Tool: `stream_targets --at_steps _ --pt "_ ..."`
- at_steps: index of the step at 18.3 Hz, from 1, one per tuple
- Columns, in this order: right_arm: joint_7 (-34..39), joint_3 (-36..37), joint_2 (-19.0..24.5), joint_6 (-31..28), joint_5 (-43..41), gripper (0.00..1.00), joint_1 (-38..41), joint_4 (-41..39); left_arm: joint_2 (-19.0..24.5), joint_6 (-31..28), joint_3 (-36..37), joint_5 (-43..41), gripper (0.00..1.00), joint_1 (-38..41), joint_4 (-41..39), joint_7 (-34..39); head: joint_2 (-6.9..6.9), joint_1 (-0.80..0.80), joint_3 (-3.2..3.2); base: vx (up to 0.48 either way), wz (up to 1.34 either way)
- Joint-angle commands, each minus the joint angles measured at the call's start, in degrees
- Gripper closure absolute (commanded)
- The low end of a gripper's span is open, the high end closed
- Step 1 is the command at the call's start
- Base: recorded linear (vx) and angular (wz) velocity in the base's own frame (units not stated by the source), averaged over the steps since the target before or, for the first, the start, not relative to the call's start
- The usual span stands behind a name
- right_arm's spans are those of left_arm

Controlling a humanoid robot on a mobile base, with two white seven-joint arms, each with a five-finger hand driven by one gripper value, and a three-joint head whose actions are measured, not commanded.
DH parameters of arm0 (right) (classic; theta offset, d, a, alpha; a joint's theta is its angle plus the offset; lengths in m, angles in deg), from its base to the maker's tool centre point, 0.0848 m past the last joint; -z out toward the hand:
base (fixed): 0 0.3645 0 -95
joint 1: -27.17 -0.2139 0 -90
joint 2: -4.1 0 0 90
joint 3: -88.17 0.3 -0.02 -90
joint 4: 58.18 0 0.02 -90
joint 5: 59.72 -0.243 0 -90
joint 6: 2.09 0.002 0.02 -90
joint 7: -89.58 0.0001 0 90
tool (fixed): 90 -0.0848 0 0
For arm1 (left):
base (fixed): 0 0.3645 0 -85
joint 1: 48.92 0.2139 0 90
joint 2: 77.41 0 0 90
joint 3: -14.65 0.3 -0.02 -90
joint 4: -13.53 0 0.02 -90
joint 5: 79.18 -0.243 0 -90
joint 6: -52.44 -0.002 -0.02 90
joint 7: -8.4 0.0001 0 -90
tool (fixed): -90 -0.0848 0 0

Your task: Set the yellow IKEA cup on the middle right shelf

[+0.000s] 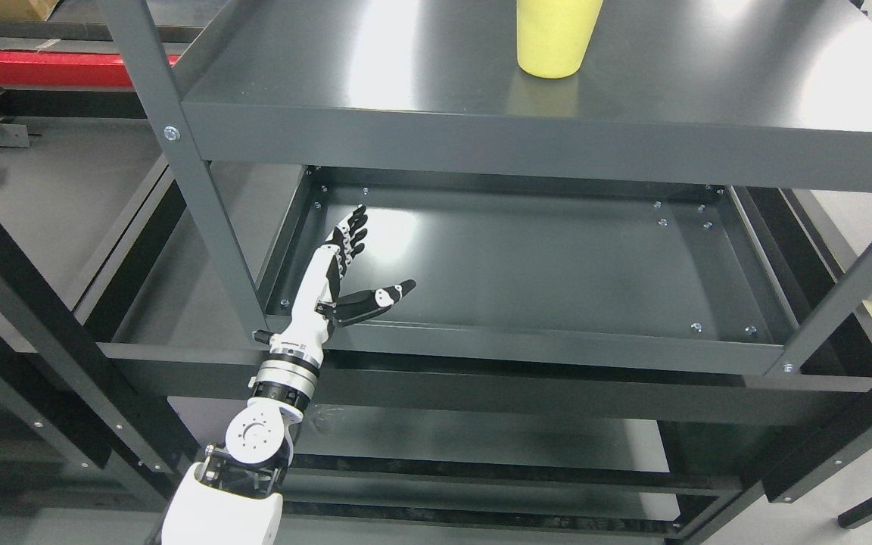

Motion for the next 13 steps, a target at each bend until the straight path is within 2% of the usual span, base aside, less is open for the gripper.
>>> stream_targets --at_steps 1,13 --pt "0.00 -0.97 -1.00 -0.03 -1.41 0.01 0.79 0.00 1.00 -0.26 -2.67 1.31 0.01 0.19 -0.29 -0.17 0.00 0.00 0.00 0.000 0.00" --pt "0.00 -0.97 -1.00 -0.03 -1.41 0.01 0.79 0.00 1.00 0.09 0.23 1.49 0.01 0.19 -1.17 -0.17 0.00 0.00 0.00 0.000 0.00"
